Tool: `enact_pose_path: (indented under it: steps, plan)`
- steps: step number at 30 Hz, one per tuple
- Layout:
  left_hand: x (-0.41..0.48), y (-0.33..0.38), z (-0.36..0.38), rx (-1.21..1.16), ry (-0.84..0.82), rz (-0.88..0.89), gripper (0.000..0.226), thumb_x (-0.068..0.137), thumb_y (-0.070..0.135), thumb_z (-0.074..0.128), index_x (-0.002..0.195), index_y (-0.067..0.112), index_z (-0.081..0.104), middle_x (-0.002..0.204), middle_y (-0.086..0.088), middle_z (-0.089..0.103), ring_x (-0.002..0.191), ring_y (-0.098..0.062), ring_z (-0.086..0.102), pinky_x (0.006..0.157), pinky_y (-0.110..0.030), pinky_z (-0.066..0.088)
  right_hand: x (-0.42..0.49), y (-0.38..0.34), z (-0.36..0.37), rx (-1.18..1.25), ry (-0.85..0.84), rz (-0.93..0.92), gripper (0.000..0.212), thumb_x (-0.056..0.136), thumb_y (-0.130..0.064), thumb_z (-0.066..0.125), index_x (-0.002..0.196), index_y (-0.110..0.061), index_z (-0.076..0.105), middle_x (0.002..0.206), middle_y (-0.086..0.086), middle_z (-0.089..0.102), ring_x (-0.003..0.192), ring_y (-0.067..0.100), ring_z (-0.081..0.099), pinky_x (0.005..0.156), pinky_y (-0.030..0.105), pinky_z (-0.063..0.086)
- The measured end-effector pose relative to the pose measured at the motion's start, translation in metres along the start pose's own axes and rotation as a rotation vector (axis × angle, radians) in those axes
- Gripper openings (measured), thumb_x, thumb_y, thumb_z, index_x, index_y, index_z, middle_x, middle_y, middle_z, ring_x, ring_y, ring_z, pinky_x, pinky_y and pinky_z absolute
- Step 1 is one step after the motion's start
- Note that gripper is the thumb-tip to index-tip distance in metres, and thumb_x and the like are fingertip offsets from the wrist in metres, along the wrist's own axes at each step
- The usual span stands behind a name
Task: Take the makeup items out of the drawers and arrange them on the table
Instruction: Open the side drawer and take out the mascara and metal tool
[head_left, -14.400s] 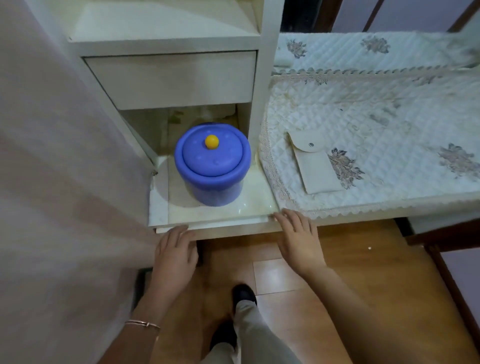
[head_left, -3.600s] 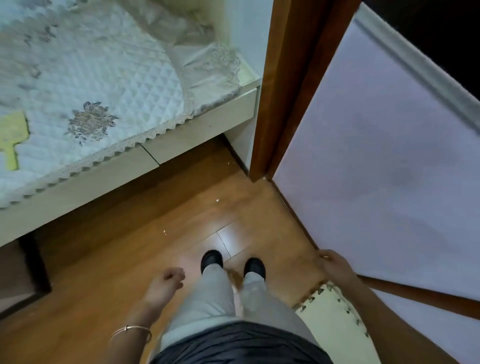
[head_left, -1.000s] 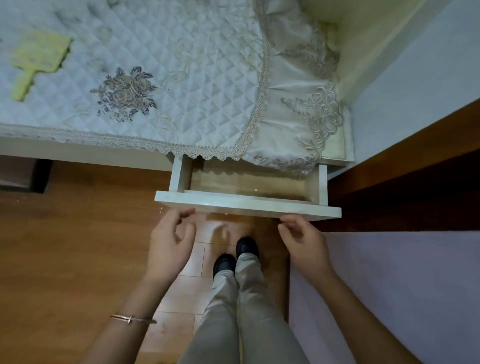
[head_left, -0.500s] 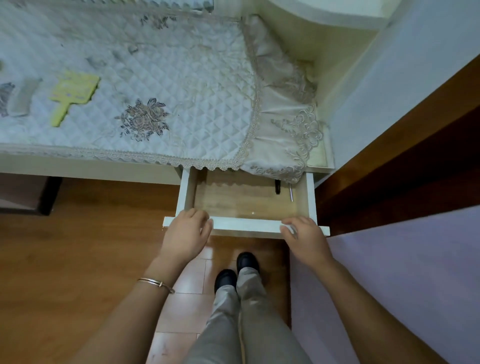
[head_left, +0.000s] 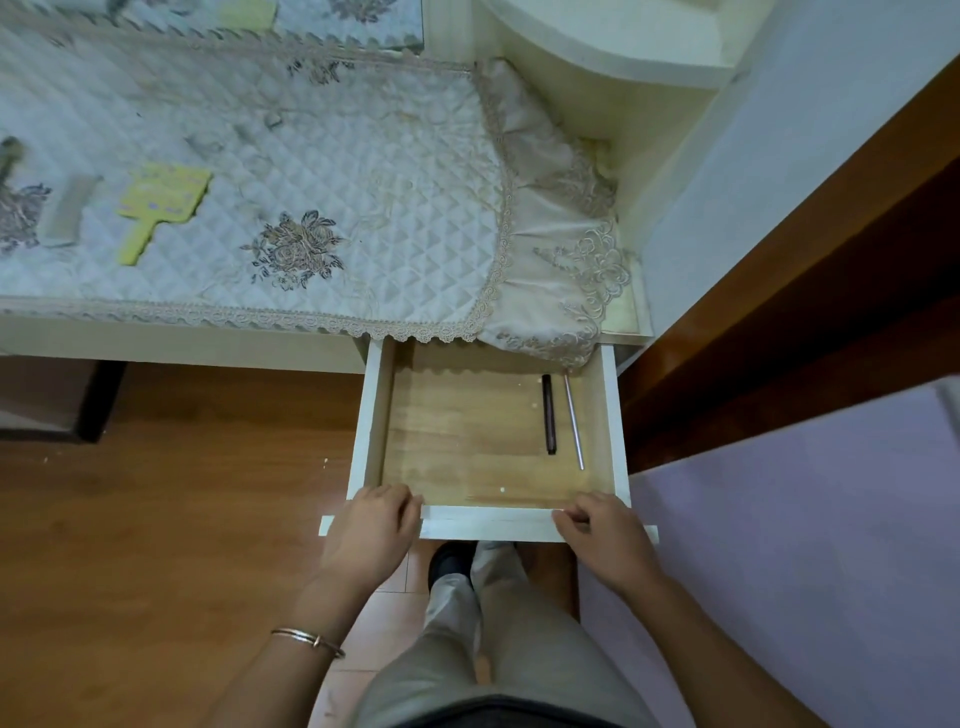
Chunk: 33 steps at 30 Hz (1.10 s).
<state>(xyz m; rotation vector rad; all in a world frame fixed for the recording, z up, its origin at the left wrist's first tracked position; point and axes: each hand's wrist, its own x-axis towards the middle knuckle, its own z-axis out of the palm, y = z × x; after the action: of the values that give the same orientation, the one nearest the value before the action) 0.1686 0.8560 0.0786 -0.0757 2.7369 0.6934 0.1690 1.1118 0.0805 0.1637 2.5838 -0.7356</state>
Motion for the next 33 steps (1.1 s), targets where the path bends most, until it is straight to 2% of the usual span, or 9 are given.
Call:
enact_pose_path:
  steps: [4, 9, 14, 19, 22, 25, 28, 30, 33]
  plan:
    - [0.011, 0.005, -0.003, 0.087, -0.07, -0.045, 0.029, 0.093, 0.031, 0.039, 0.073, 0.014, 0.051, 0.084, -0.011, 0.067, 0.077, -0.03, 0.057, 0.058, -0.031, 0.038, 0.001, -0.004, -0.003, 0.012, -0.047, 0.028, 0.025, 0.089, -0.027, 0.053, 0.067, -0.015, 0.05, 0.065, -0.005, 0.046, 0.072, 0.017, 0.051, 0.064, 0.027, 0.039]
    - [0.03, 0.024, 0.007, 0.167, -0.191, 0.008, 0.03, 0.094, 0.032, 0.035, 0.094, 0.014, 0.058, 0.097, -0.008, 0.068, 0.087, -0.03, 0.063, 0.071, -0.034, 0.05, 0.007, -0.007, -0.005, 0.005, -0.081, 0.06, 0.027, 0.089, -0.03, 0.051, 0.063, -0.023, 0.05, 0.061, -0.005, 0.049, 0.061, 0.012, 0.05, 0.054, 0.024, 0.035]
    - [0.073, 0.069, 0.038, 0.034, -0.301, 0.057, 0.024, 0.09, 0.026, 0.041, 0.092, 0.011, 0.059, 0.101, -0.012, 0.066, 0.092, -0.031, 0.06, 0.072, -0.036, 0.048, 0.022, -0.009, -0.012, -0.021, -0.097, 0.109, 0.02, 0.09, -0.028, 0.049, 0.075, -0.018, 0.056, 0.068, -0.004, 0.052, 0.067, 0.015, 0.053, 0.056, 0.026, 0.035]
    - [0.136, 0.111, 0.07, -0.178, -0.278, 0.05, 0.032, 0.086, 0.017, 0.047, 0.116, 0.008, 0.05, 0.107, -0.021, 0.063, 0.098, -0.039, 0.058, 0.077, -0.042, 0.048, 0.042, -0.009, -0.016, -0.022, -0.074, 0.118, 0.025, 0.091, -0.021, 0.046, 0.067, -0.027, 0.039, 0.065, -0.01, 0.043, 0.058, 0.006, 0.043, 0.048, 0.017, 0.025]
    - [0.163, 0.122, 0.085, -0.228, -0.244, 0.012, 0.033, 0.085, 0.016, 0.053, 0.116, 0.005, 0.048, 0.11, -0.022, 0.062, 0.099, -0.039, 0.058, 0.075, -0.038, 0.046, 0.059, -0.015, -0.019, -0.023, -0.11, 0.114, 0.009, 0.092, -0.019, 0.044, 0.091, -0.019, 0.053, 0.089, 0.004, 0.057, 0.076, 0.017, 0.053, 0.059, 0.023, 0.033]
    - [0.179, 0.123, 0.097, -0.178, -0.288, -0.009, 0.029, 0.085, 0.014, 0.052, 0.112, 0.002, 0.05, 0.112, -0.024, 0.06, 0.098, -0.039, 0.059, 0.076, -0.039, 0.046, 0.077, -0.02, -0.021, -0.032, -0.12, 0.161, 0.023, 0.092, -0.014, 0.043, 0.114, -0.009, 0.05, 0.11, 0.011, 0.058, 0.094, 0.025, 0.058, 0.068, 0.026, 0.039]
    - [0.181, 0.119, 0.097, -0.155, -0.306, -0.029, 0.04, 0.084, 0.016, 0.055, 0.12, 0.002, 0.047, 0.118, -0.024, 0.057, 0.103, -0.039, 0.057, 0.08, -0.04, 0.046, 0.094, -0.025, -0.02, -0.093, -0.154, 0.207, 0.028, 0.093, -0.008, 0.04, 0.12, -0.007, 0.045, 0.118, 0.014, 0.055, 0.103, 0.027, 0.057, 0.079, 0.031, 0.046]
    - [0.175, 0.112, 0.088, -0.185, -0.283, -0.035, 0.05, 0.082, 0.018, 0.057, 0.129, 0.01, 0.043, 0.118, -0.02, 0.06, 0.103, -0.038, 0.058, 0.079, -0.038, 0.048, 0.108, -0.027, -0.018, -0.173, -0.159, 0.221, 0.032, 0.091, -0.002, 0.041, 0.122, -0.006, 0.044, 0.122, 0.017, 0.053, 0.106, 0.029, 0.055, 0.087, 0.034, 0.047]
    - [0.161, 0.09, 0.069, -0.174, -0.249, -0.059, 0.048, 0.08, 0.02, 0.057, 0.126, 0.016, 0.045, 0.107, -0.018, 0.066, 0.093, -0.037, 0.062, 0.066, -0.032, 0.044, 0.13, -0.032, -0.014, -0.295, -0.116, 0.212, 0.036, 0.087, 0.004, 0.043, 0.122, -0.005, 0.043, 0.124, 0.018, 0.048, 0.11, 0.031, 0.052, 0.09, 0.037, 0.048]
